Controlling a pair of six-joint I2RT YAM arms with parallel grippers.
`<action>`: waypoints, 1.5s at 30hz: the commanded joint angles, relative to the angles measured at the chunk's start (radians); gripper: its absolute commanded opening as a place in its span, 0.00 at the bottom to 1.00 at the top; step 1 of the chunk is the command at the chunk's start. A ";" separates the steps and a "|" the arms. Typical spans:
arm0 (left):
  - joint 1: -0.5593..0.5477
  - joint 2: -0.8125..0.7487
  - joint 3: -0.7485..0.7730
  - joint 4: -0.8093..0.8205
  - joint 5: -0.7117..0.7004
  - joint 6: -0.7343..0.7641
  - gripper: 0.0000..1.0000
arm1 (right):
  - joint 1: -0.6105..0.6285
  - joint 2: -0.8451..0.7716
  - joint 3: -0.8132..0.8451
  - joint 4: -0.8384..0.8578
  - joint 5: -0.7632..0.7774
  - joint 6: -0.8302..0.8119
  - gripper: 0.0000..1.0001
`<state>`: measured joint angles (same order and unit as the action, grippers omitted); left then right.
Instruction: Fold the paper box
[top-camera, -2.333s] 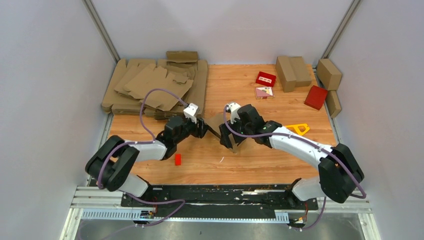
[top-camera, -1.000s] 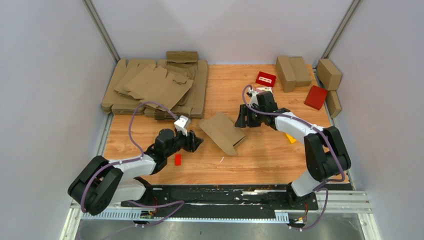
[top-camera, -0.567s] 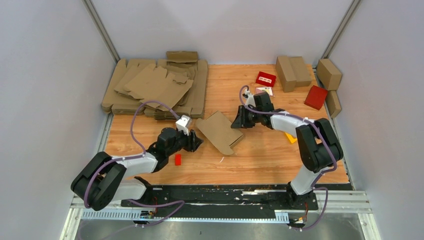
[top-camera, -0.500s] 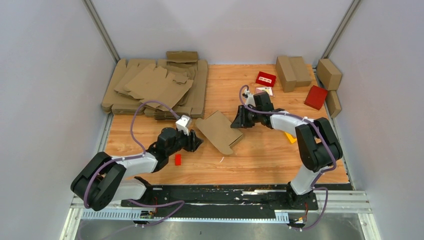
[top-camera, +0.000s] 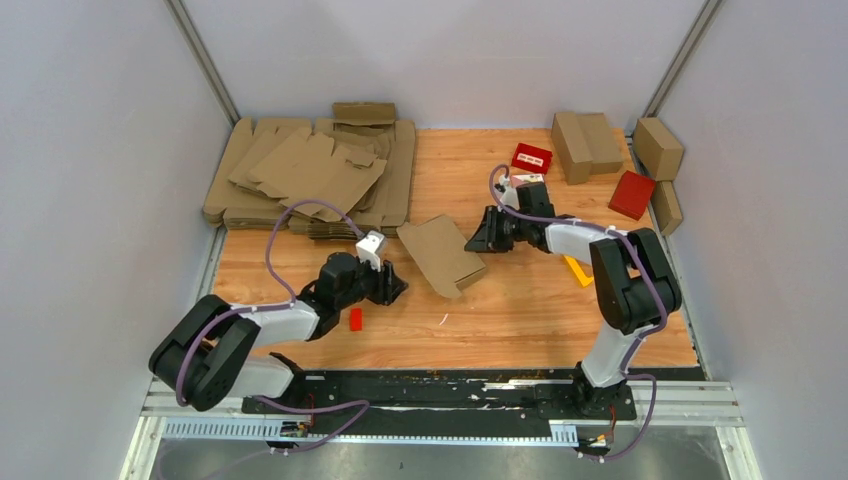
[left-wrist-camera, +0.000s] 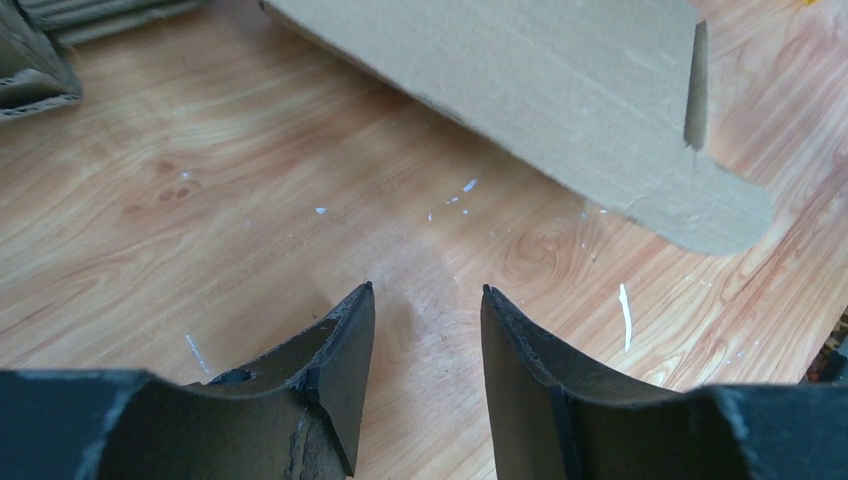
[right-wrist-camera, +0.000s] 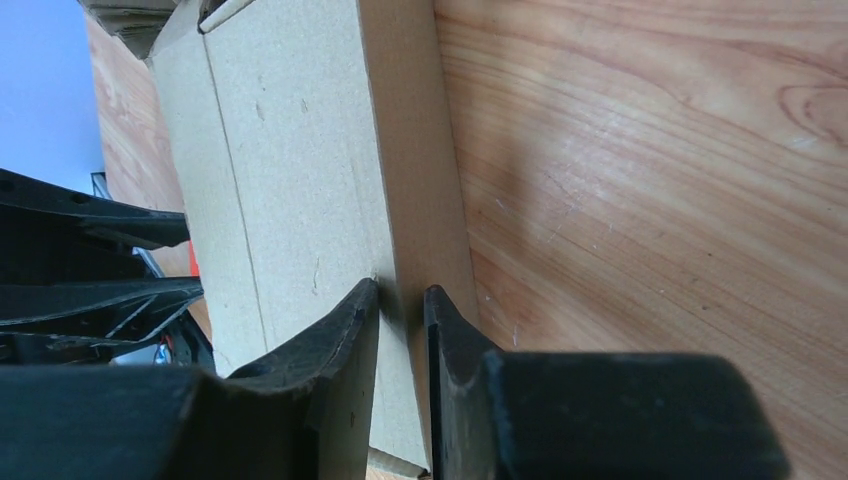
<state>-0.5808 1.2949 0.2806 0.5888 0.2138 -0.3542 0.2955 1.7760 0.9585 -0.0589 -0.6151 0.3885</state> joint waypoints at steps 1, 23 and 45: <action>0.004 0.063 0.056 0.057 0.050 0.000 0.51 | -0.038 0.061 -0.033 -0.047 0.123 -0.018 0.22; -0.029 0.407 0.408 0.092 0.123 -0.055 0.53 | -0.044 0.009 -0.034 -0.058 0.142 -0.047 0.40; -0.117 0.091 0.289 -0.209 0.141 0.070 0.51 | 0.310 -0.118 -0.054 -0.198 0.360 -0.221 0.45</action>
<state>-0.6800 1.5002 0.6342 0.3992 0.3389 -0.3218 0.5301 1.7302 0.9581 -0.2169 -0.2623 0.1959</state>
